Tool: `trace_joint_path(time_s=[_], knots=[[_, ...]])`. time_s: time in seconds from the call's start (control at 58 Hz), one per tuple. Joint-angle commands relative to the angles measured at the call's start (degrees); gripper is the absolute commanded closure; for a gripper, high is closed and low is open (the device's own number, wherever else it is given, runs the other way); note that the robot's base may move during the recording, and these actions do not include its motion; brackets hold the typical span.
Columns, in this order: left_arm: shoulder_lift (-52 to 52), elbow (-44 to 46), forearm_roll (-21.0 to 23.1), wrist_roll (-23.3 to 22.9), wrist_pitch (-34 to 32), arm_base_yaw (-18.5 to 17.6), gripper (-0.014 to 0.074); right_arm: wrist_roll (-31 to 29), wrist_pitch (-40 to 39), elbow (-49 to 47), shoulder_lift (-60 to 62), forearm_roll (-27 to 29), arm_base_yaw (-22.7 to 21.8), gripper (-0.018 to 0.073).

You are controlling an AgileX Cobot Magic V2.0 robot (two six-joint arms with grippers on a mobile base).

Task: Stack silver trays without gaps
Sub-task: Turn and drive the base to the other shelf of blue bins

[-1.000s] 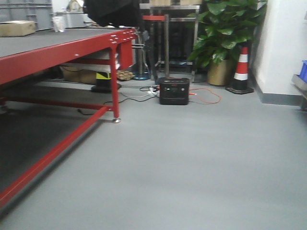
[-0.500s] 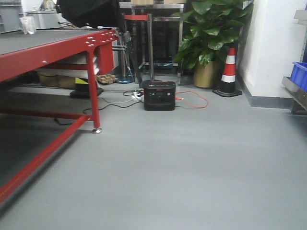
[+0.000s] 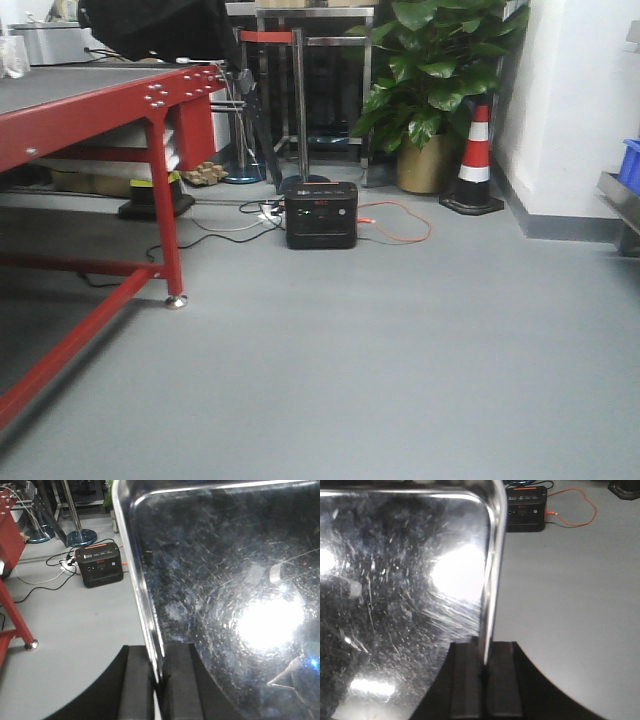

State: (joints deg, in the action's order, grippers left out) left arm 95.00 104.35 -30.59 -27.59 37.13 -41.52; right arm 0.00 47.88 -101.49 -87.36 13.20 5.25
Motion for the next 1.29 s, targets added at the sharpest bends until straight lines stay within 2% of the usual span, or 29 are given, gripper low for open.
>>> trace_joint_path(time_s=[0.0, 1.276], knots=[[-0.5, 0.48, -0.16, 1.34, -2.63, -0.45, 0.0603, -0.98, -3.45, -0.78, 0.7, 0.89, 0.18, 0.0637], [-0.5, 0.48, -0.69, 1.34, -2.75, -0.45, 0.0603, -0.98, -3.88, -0.78, 0.7, 1.13, 0.18, 0.0637]])
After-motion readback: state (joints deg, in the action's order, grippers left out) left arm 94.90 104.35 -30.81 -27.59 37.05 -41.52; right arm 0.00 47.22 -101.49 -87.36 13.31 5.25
